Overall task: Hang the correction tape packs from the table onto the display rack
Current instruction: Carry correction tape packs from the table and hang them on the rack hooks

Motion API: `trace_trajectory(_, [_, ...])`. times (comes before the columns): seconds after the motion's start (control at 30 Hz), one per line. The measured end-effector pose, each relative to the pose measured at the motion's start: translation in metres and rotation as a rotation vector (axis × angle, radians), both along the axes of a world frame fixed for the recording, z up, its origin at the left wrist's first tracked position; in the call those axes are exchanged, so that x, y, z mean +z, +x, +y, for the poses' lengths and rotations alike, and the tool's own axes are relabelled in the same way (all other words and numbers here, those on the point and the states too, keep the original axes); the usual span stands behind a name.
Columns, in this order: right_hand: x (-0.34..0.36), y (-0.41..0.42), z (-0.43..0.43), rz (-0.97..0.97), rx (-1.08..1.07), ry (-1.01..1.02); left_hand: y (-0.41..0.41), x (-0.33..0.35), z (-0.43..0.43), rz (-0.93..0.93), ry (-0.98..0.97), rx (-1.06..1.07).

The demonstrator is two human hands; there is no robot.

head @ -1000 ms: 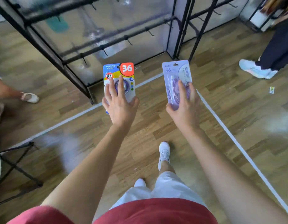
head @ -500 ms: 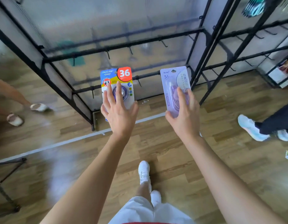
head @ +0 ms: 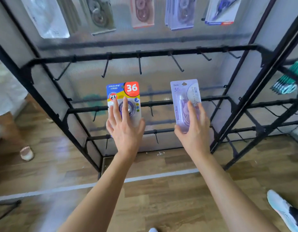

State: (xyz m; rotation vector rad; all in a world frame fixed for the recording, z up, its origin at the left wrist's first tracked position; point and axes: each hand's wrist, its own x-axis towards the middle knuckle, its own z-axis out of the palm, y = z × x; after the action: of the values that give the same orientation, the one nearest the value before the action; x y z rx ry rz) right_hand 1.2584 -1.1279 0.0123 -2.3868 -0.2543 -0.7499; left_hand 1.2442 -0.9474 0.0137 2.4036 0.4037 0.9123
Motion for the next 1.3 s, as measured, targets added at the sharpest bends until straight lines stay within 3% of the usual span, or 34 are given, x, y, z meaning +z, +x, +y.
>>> trace_trajectory(0.47, [0.032,0.109,-0.033,-0.089,0.109,0.019,0.093,0.032,-0.044,-0.134,0.05,0.054])
trace_trajectory(0.87, [0.056,0.159,-0.052,-0.151,0.165,0.029,0.132,0.056,-0.059,-0.135,0.056,0.097])
trace_trajectory(1.3, [0.146,0.21,-0.022,-0.366,0.165,0.146,0.164,0.1,-0.045,-0.211,0.1,0.103])
